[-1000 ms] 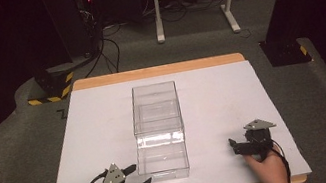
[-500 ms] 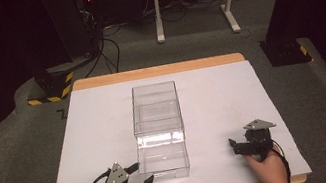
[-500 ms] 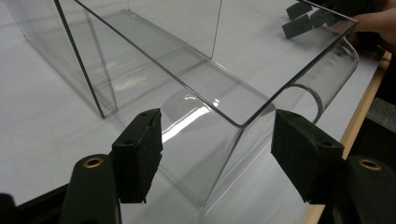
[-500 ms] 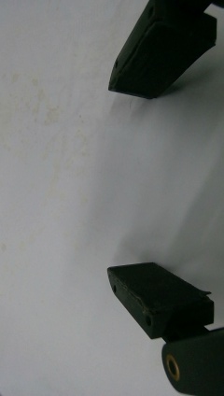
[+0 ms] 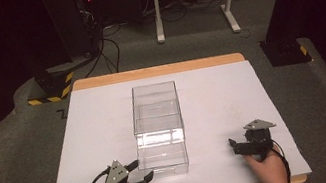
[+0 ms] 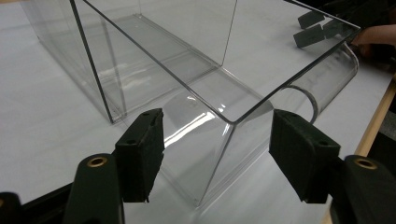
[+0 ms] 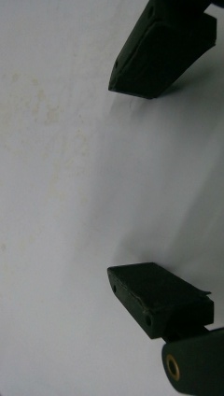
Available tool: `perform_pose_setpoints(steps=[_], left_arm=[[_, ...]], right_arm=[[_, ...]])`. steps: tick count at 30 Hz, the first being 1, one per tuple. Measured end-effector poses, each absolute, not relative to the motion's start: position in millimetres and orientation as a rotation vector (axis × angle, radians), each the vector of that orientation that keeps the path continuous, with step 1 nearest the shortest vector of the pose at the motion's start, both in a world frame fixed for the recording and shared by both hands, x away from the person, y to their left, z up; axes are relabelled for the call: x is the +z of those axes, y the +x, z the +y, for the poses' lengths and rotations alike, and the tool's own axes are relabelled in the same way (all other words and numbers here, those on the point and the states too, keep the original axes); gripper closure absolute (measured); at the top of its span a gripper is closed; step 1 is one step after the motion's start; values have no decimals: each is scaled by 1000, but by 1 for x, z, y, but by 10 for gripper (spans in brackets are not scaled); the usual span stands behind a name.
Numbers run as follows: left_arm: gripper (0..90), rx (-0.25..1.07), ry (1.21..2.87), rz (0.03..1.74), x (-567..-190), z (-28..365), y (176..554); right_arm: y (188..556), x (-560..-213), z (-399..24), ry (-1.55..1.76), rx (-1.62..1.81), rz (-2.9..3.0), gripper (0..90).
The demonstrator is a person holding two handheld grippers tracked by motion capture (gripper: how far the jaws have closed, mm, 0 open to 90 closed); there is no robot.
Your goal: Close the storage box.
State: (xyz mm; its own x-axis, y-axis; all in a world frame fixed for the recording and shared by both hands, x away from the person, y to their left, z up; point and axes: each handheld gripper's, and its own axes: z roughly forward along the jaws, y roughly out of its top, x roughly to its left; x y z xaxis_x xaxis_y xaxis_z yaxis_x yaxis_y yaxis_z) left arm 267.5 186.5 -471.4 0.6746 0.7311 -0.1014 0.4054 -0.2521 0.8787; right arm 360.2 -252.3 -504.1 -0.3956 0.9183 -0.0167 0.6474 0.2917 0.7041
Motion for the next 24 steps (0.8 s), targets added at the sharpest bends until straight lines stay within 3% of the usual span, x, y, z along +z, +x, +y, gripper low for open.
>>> perform_pose_setpoints(steps=[24], left_arm=[[371, 425, 1891, 905, -468, 184, 280]], right_arm=[[360, -504, -252, 1402, 871, 2146, 106]])
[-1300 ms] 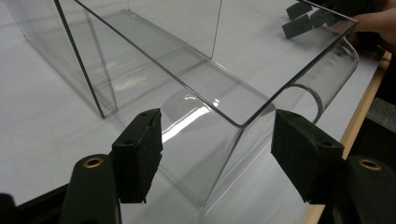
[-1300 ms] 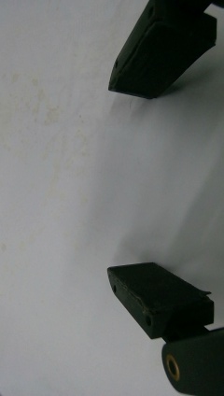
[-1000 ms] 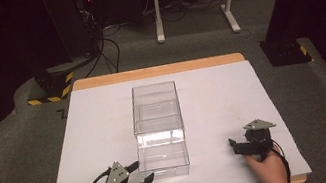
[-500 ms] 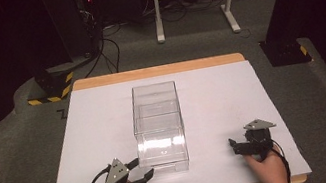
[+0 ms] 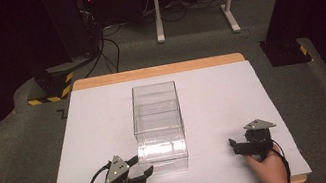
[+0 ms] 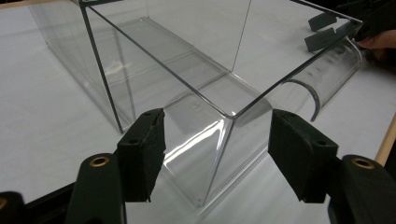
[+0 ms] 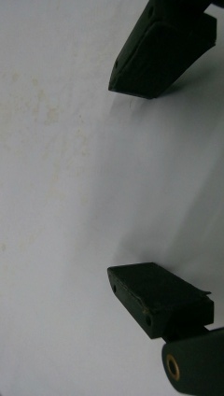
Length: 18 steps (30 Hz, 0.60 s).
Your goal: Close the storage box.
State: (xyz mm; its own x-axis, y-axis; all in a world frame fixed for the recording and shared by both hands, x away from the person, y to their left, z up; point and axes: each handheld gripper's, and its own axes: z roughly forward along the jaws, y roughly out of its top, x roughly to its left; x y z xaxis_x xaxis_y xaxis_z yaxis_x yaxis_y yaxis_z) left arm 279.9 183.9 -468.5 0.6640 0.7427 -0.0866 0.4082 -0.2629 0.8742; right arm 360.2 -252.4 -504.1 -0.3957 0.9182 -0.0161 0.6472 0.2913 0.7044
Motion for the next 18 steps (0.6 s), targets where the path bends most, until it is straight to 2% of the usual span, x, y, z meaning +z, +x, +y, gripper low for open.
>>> perform_pose_setpoints(steps=[11, 18], left_arm=[[367, 437, 1892, 913, -468, 183, 283], [405, 451, 1873, 938, -467, 183, 292]], right_arm=[[360, -504, -252, 1402, 871, 2146, 107], [360, -504, -252, 1402, 872, 2146, 107]])
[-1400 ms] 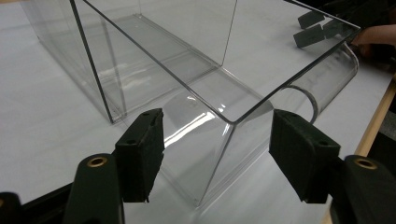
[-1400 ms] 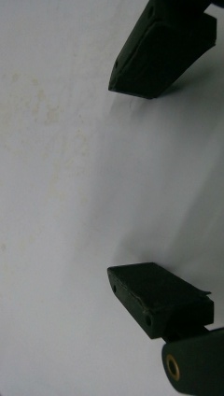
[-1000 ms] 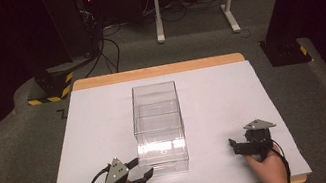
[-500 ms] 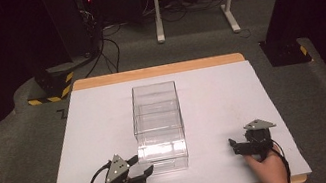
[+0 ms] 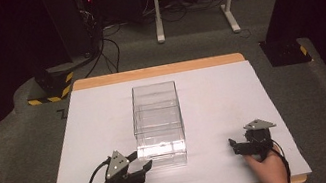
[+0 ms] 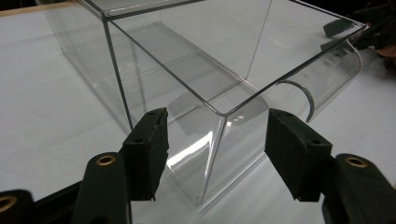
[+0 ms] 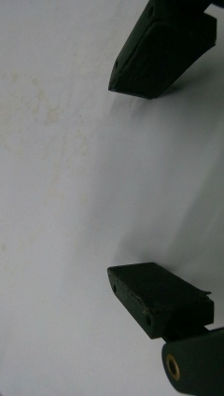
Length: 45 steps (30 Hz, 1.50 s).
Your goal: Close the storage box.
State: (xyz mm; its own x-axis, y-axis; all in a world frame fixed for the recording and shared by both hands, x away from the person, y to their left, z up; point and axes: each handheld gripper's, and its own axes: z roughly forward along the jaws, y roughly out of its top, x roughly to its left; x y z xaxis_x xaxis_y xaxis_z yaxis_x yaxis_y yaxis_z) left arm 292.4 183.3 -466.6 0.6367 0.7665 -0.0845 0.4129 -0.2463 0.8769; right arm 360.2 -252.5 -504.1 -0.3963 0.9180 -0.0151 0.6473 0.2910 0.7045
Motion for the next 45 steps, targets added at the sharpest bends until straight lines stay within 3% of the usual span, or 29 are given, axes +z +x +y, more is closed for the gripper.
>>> perform_pose_setpoints(steps=[9, 13, 21, 45], left_arm=[[409, 460, 1863, 955, -467, 182, 303], [280, 483, 1862, 986, -467, 180, 307], [190, 491, 1848, 1031, -469, 177, 317], [200, 529, 1824, 1075, -470, 175, 347]], right_arm=[[360, -504, -253, 1402, 873, 2146, 107], [360, -504, -253, 1402, 875, 2144, 107], [360, -504, -253, 1402, 874, 2146, 107], [360, -504, -253, 1401, 876, 2146, 108]])
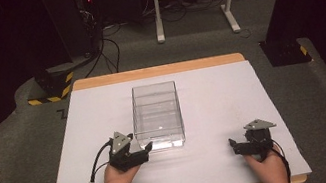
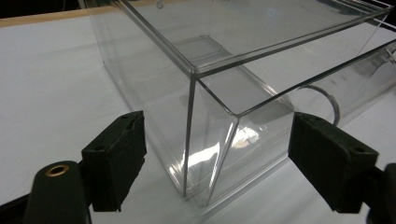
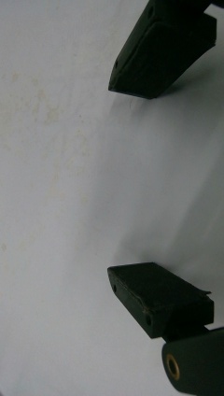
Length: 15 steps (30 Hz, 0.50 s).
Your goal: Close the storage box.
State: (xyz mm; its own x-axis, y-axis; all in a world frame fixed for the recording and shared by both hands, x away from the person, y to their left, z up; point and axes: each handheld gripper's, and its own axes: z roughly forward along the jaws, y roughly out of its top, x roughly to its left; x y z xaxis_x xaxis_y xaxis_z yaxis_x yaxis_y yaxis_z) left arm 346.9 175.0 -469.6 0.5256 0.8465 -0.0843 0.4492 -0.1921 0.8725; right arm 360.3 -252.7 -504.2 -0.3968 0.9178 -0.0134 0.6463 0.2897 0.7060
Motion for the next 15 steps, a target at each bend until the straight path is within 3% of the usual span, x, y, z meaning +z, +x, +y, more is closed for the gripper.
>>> perform_pose_setpoints(steps=[15], left_arm=[[226, 558, 1821, 1102, -477, 169, 363]], right_arm=[[360, -504, -253, 1404, 876, 2147, 107]])
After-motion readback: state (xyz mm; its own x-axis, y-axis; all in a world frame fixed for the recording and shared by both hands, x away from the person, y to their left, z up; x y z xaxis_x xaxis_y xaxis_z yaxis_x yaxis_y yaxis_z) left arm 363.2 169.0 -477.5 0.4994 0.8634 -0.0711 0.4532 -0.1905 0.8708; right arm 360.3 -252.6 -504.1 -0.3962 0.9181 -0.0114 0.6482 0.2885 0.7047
